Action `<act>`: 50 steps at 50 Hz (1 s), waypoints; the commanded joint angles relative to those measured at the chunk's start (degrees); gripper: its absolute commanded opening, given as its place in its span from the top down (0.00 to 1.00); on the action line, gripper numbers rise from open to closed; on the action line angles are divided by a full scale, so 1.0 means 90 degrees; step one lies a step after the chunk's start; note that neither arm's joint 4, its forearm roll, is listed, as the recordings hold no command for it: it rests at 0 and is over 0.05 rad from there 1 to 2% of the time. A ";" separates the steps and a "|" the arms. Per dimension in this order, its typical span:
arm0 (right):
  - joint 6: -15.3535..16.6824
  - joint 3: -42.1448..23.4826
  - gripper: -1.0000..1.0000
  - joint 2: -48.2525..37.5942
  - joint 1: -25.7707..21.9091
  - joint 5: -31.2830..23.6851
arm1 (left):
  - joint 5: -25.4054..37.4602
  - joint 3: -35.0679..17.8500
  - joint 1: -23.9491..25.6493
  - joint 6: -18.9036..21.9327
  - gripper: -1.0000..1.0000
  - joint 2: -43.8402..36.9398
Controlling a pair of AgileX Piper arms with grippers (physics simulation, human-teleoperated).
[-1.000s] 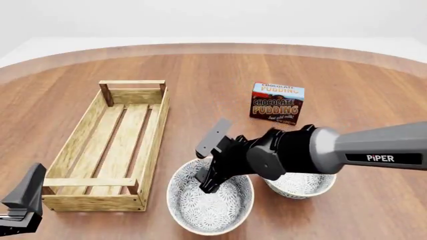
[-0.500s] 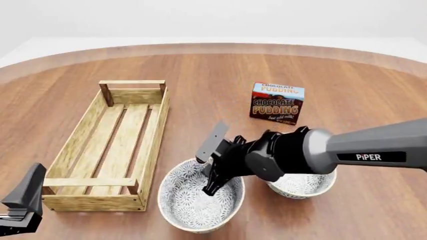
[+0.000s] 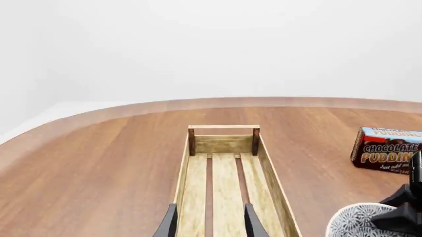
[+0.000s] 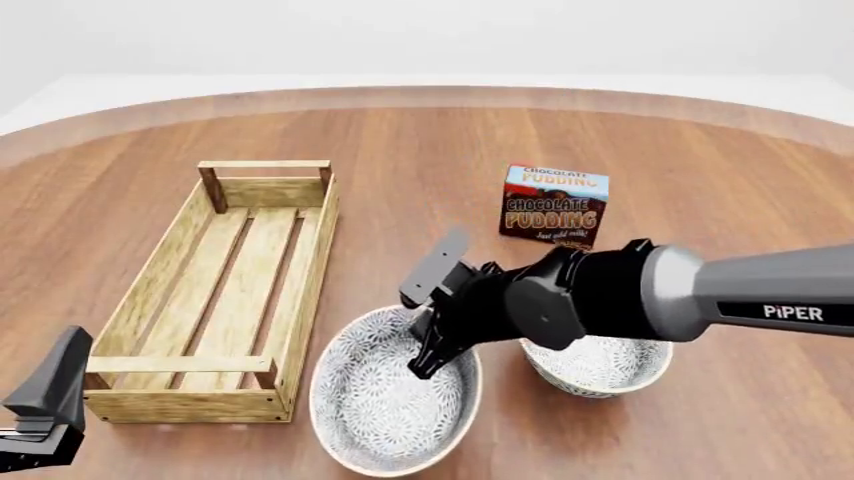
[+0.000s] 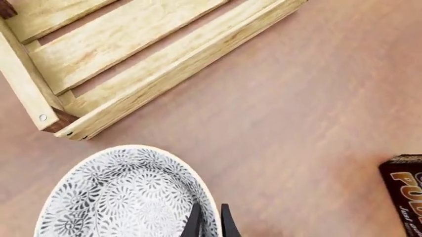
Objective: Stack the left bowl on the right bowl and place them in the tray.
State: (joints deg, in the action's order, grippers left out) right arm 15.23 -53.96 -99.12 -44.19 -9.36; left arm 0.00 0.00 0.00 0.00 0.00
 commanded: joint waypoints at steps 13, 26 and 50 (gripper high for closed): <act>0.0238 -0.0309 1.00 0.1148 0.0167 -0.0620 | 0.0000 0.0000 0.0000 0.0000 0.00 0.0000; 0.0463 -0.0395 1.00 0.1800 0.0507 -0.0783 | 0.0000 0.0000 0.0000 0.0000 0.00 0.0000; 0.0123 -0.0358 1.00 0.3454 0.1252 -0.1074 | 0.0000 0.0000 0.0000 0.0000 0.00 0.0000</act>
State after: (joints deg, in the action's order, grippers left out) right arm 18.58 -57.47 -73.70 -35.29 -18.32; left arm 0.00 0.00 0.00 0.00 0.00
